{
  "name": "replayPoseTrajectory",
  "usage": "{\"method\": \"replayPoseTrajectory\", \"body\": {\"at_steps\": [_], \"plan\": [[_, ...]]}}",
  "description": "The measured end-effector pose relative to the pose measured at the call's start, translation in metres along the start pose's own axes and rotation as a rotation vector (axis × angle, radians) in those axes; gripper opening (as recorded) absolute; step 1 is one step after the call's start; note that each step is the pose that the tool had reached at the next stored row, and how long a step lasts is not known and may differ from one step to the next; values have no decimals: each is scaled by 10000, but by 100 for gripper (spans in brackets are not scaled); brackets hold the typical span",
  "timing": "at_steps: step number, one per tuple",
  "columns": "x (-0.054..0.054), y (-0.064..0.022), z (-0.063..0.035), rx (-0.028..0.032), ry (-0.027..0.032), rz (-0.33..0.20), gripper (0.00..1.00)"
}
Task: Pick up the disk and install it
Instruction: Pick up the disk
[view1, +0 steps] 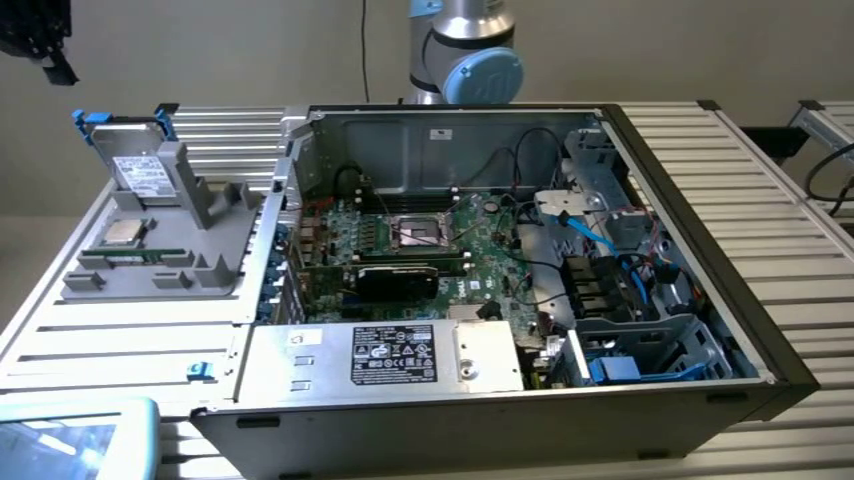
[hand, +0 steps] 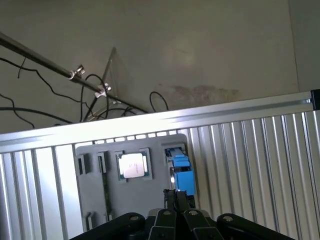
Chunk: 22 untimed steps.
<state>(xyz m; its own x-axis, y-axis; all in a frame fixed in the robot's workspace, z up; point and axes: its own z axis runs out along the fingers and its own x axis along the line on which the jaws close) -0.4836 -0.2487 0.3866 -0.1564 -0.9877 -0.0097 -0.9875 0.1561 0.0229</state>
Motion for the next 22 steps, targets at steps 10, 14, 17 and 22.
{"method": "replayPoseTrajectory", "body": {"at_steps": [10, 14, 17, 22], "plan": [[-1, -1, 2, -7, -14, -449, 11], [0, -1, 3, -21, -116, -475, 11], [0, -1, 4, -63, -426, -509, 11], [0, -1, 10, -100, -496, -596, 11]]}}
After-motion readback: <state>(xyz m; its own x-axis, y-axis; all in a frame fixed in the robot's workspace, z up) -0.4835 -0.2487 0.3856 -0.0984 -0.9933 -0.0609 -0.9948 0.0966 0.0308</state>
